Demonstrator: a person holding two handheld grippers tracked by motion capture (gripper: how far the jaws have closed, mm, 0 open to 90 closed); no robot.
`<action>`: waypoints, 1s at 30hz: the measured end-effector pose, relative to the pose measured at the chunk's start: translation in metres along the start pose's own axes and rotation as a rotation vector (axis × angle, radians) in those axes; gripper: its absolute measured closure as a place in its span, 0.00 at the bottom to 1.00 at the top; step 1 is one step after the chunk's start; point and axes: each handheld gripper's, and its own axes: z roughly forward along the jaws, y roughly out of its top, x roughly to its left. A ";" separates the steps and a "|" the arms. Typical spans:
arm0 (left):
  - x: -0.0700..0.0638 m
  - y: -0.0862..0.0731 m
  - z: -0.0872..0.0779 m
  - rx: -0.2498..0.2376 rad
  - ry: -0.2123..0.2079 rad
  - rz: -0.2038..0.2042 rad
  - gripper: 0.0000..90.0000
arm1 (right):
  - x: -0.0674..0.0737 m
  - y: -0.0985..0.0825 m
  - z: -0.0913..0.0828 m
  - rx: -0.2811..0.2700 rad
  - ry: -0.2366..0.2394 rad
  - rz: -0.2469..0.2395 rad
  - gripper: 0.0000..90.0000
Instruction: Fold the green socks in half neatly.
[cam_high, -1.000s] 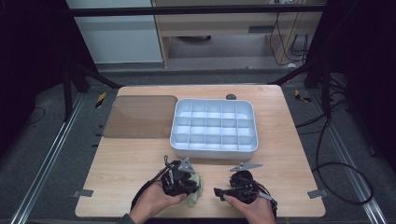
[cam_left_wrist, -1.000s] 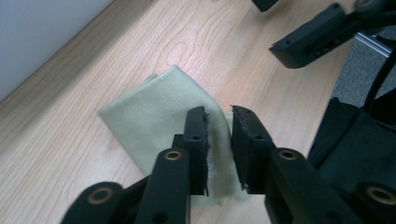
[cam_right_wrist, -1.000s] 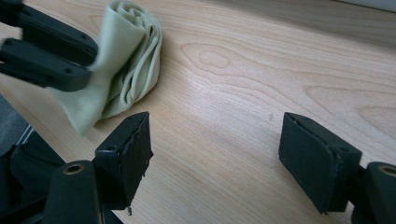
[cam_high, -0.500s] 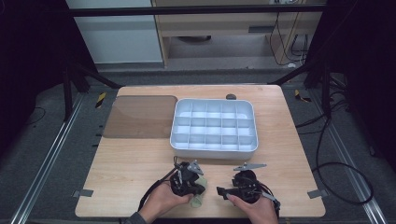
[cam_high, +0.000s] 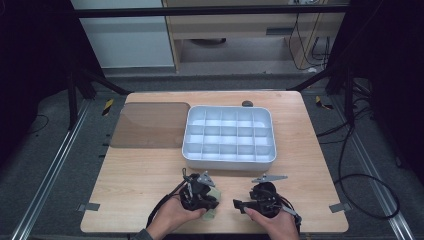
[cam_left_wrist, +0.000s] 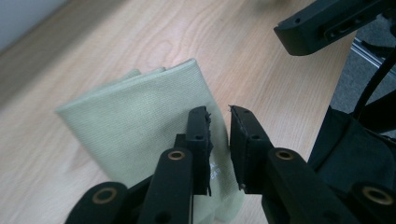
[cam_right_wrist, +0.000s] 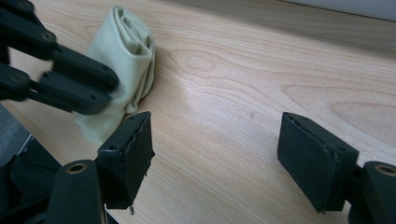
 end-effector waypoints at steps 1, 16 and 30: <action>0.001 -0.001 -0.003 -0.005 0.008 -0.001 0.85 | 0.000 0.000 0.000 0.000 0.001 0.003 0.30; 0.004 -0.008 -0.033 -0.059 0.027 -0.001 0.81 | 0.006 0.004 0.000 -0.007 0.006 -0.003 0.30; 0.017 -0.020 -0.079 -0.133 0.117 -0.019 0.73 | 0.025 0.021 -0.007 -0.031 0.027 -0.030 0.26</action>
